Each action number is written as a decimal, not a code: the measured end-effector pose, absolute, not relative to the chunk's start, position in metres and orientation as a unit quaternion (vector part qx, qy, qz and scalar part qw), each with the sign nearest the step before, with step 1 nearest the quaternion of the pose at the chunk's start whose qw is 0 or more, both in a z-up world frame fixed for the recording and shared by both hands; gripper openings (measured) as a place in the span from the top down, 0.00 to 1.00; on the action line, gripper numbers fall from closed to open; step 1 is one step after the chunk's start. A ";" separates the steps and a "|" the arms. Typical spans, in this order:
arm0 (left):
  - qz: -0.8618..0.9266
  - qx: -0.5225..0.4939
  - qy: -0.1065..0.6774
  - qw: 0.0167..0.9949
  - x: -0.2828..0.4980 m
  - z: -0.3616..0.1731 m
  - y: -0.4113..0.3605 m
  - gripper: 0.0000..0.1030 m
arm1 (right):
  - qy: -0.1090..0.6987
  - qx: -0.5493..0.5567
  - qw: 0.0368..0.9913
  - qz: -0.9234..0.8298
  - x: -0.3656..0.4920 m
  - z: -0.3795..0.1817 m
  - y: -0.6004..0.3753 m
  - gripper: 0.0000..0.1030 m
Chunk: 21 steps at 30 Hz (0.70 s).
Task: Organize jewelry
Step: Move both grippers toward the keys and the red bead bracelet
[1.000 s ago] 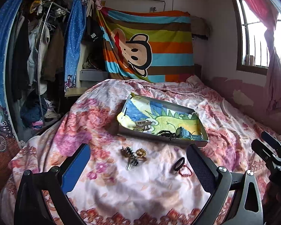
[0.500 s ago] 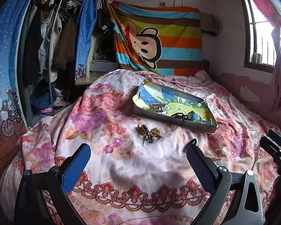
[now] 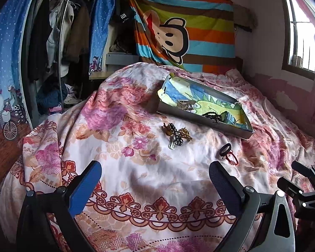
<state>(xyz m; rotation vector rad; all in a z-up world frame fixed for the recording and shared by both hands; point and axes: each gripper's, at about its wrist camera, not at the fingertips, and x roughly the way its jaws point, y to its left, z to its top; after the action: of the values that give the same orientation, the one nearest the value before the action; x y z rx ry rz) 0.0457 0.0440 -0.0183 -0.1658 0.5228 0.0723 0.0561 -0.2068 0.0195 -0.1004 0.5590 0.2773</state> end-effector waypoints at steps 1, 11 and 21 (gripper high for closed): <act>0.035 -0.081 0.259 0.962 0.046 -0.019 0.044 0.00 | 0.276 -0.049 0.950 0.137 0.057 0.019 -0.207 0.04; 0.007 -0.058 0.276 0.959 0.079 -0.018 0.040 0.00 | 0.297 -0.035 0.945 0.135 0.080 0.023 -0.221 0.03; -0.037 -0.046 0.322 0.945 0.137 -0.029 0.036 0.00 | 0.316 -0.017 0.940 0.126 0.104 0.016 -0.235 0.04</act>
<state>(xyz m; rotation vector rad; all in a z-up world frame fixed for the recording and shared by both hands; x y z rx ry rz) 0.1365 0.0364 -0.0290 -0.0943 0.6566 -0.0747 0.1039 -0.2348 0.0162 -0.0338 0.6452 0.2579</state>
